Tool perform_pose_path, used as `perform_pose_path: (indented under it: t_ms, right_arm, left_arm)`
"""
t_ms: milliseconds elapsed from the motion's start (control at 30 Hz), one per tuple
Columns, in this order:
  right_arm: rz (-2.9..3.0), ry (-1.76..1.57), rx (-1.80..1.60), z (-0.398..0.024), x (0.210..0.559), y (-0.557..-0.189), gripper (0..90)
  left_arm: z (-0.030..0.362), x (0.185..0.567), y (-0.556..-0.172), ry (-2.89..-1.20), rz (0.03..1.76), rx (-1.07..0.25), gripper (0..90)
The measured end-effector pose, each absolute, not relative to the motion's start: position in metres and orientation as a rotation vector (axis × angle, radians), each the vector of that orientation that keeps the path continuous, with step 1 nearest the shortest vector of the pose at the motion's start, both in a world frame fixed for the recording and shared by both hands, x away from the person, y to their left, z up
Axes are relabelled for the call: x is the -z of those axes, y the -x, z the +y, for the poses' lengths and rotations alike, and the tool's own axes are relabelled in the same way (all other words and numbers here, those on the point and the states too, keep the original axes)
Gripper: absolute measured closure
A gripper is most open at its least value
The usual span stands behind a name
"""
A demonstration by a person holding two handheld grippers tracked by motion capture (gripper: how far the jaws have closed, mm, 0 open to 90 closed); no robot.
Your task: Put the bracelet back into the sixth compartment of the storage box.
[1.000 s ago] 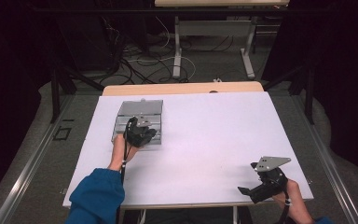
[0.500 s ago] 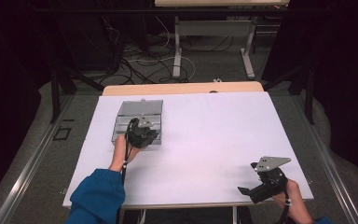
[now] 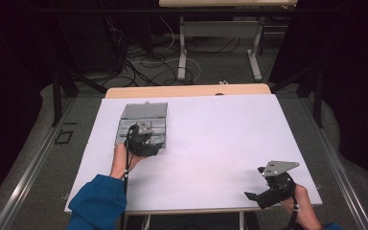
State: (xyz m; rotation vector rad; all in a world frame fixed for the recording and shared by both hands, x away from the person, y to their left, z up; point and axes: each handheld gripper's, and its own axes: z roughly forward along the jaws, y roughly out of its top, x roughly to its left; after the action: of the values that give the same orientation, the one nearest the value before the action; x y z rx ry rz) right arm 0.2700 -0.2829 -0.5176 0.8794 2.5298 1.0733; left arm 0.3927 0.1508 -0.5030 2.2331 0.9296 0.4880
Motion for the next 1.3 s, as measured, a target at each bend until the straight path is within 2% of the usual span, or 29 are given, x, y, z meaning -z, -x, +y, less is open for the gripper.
perform_pose_path:
  t_ms: [167, 500, 1300]
  right_arm:
    - [2.547, -0.874, -1.072, -0.283, 0.517, -0.270, 0.1]
    - [2.531, -0.880, -1.075, -0.283, 0.517, -0.269, 0.1]
    - [2.530, -0.880, -1.075, -0.283, 0.518, -0.269, 0.1]
  left_arm:
    - [0.157, 0.503, -0.381, -2.228, 0.946, -0.480, 17.9]
    - [0.165, 0.503, -0.355, -2.244, 0.946, -0.461, 0.2]
    - [0.188, 0.506, -0.304, -2.201, 0.907, -0.511, 0.0]
